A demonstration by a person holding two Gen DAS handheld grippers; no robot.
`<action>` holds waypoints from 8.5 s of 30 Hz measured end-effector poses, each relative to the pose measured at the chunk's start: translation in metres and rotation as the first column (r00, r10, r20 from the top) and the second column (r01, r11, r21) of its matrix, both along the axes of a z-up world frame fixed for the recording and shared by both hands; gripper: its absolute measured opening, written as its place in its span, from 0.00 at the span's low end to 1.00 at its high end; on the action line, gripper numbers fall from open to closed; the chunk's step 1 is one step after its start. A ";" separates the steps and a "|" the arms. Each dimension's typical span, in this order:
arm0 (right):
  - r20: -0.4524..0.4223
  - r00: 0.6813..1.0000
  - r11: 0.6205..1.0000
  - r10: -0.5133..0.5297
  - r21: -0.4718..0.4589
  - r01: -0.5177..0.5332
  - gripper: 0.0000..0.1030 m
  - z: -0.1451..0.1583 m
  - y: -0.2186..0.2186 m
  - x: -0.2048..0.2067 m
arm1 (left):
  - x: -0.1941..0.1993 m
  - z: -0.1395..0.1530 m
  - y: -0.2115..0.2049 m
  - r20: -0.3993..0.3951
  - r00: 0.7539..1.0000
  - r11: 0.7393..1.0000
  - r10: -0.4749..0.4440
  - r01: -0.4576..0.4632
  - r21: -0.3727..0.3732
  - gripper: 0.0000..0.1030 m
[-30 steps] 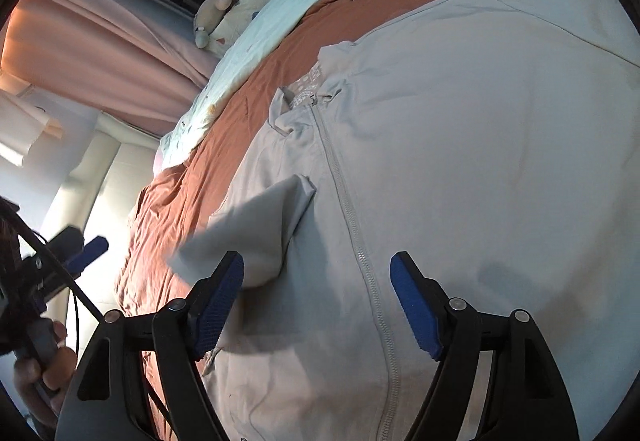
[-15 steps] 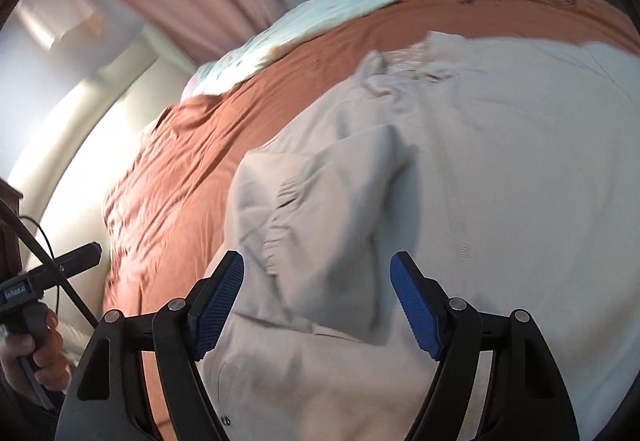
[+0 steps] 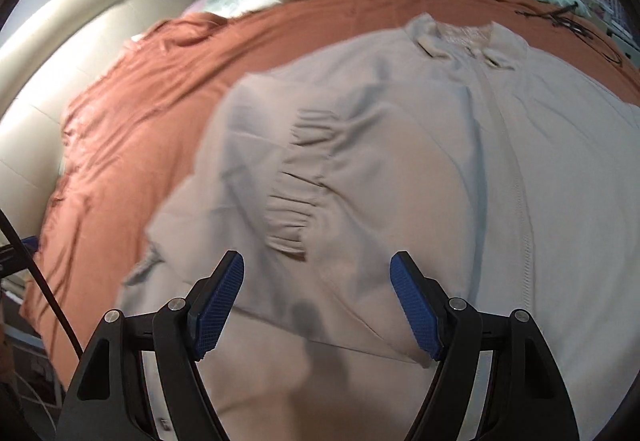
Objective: Fold large clothes
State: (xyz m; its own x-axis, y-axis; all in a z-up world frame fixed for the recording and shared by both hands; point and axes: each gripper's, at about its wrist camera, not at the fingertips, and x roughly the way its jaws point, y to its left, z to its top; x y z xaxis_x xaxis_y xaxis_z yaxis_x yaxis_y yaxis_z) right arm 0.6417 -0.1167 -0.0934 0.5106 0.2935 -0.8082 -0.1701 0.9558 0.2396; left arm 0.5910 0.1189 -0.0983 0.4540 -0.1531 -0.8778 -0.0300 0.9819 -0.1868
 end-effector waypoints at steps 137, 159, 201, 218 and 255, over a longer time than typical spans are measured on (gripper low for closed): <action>0.226 0.576 0.614 -0.786 0.398 0.682 0.02 0.115 -0.365 -0.082 | 0.099 -0.041 -0.342 0.028 0.922 0.918 -0.387 0.388 -0.086 0.52; 0.255 0.933 0.951 -0.253 0.242 0.192 0.02 0.127 -0.168 -0.017 | 0.057 -0.016 -0.257 0.028 0.950 0.948 -0.312 0.313 -0.057 0.52; -0.113 0.898 0.852 -0.424 0.288 0.438 0.20 0.023 -0.353 -0.065 | 0.040 -0.051 -0.158 -0.047 0.983 0.982 -0.176 0.172 -0.073 0.52; 0.103 0.990 0.965 -0.101 0.250 0.073 0.00 0.123 -0.185 -0.062 | 0.015 -0.002 -0.122 0.033 0.989 0.987 -0.142 0.144 -0.066 0.52; -0.028 0.947 0.946 -0.321 -0.058 0.319 0.66 0.114 -0.328 -0.184 | 0.096 -0.067 -0.240 -0.079 0.968 0.943 -0.239 0.212 -0.256 0.89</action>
State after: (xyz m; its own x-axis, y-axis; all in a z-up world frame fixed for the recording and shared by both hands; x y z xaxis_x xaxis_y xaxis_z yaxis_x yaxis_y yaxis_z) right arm 0.4577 -0.4445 0.0202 0.5404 0.0766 -0.8379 0.1553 0.9697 0.1888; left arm 0.6868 -0.1214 -0.1652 0.2875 -0.4556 -0.8424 0.1535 0.8901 -0.4290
